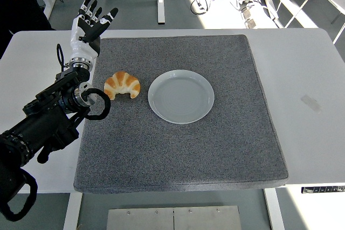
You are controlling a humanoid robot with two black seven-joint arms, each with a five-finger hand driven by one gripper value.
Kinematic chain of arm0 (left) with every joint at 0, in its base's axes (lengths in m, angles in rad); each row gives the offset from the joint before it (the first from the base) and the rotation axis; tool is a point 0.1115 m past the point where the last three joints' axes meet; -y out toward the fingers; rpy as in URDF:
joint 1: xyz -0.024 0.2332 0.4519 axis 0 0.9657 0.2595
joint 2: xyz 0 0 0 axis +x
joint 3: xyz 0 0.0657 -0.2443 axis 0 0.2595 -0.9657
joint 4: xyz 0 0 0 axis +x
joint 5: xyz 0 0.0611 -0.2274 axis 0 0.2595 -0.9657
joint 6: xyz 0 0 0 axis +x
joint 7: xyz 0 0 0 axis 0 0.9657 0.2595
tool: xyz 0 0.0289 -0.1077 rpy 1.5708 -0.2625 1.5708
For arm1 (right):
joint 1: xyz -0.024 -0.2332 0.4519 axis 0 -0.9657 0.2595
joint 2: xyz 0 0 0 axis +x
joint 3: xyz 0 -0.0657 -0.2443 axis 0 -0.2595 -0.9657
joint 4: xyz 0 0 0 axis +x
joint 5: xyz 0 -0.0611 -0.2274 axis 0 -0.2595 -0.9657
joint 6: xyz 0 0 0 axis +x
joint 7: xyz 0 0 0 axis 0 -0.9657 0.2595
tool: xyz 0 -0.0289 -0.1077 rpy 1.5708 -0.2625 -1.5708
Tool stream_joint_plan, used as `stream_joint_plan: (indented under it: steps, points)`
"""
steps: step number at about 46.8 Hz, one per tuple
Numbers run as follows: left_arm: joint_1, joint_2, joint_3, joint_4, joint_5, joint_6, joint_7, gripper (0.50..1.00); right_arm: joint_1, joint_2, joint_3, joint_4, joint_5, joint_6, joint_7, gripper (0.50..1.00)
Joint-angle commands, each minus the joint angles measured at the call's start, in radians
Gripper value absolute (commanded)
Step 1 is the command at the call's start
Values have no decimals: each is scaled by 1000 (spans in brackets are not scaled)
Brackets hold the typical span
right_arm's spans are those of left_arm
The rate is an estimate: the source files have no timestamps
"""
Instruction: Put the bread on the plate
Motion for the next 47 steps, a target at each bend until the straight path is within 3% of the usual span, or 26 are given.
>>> stream_joint_plan:
  steps: [1, 37, 47]
  points:
    - [-2, 0, 0, 0, 0, 0, 0, 972, 0, 0, 0, 0, 0, 0, 0, 1000]
    - [-8, 18, 2, 0, -1, 8, 6, 974, 0, 0, 0, 0, 0, 0, 0, 1000]
    - [-9, 25, 65, 0, 0, 8, 17, 960, 0, 0, 0, 0, 0, 0, 0, 1000]
